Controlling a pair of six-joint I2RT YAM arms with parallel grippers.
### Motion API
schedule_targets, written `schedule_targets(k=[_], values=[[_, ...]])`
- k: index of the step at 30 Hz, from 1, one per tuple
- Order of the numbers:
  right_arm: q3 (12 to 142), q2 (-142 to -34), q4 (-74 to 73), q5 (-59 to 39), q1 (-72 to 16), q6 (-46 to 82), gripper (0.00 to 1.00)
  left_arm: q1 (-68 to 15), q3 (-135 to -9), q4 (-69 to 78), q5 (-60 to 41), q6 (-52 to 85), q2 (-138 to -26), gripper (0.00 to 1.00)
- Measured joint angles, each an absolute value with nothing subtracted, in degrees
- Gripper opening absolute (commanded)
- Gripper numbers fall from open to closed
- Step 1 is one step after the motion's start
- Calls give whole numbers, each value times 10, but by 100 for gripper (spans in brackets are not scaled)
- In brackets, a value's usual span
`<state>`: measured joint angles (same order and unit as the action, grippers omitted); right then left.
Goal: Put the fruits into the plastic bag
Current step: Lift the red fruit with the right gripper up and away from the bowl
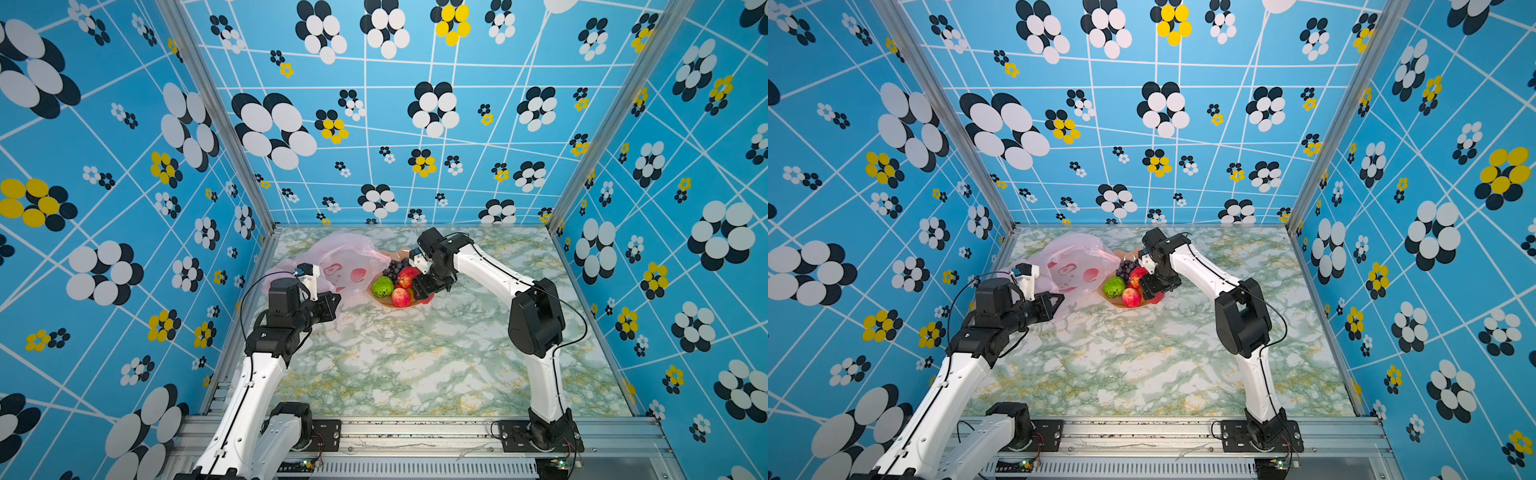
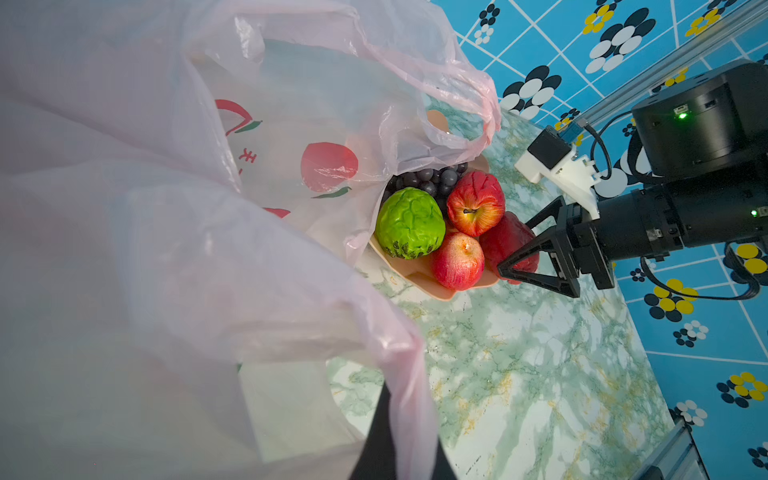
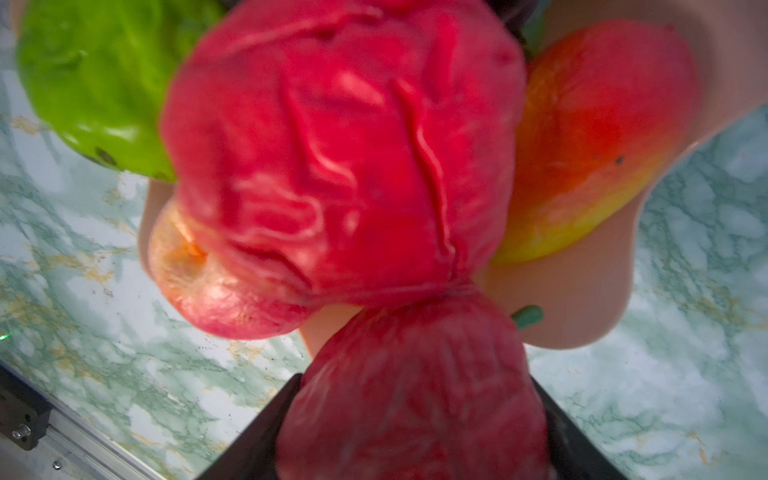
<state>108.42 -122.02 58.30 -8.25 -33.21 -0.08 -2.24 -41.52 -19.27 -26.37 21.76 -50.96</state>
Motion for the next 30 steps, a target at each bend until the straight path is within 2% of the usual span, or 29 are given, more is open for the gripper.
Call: schedule_targets(k=[4, 11, 22, 30], values=[[1084, -1220, 583, -83, -332, -1, 56, -22, -415, -193, -264, 218, -510, 0], [1072, -1201, 581, -90, -332, 2, 55, -22, -415, -193, -267, 218, -510, 0], [1002, -1063, 544, -146, -320, 51, 54, -22, -415, -193, -271, 218, -511, 0], [918, -928, 448, -203, -320, 133, 54, -22, -415, -193, -278, 218, -511, 0]])
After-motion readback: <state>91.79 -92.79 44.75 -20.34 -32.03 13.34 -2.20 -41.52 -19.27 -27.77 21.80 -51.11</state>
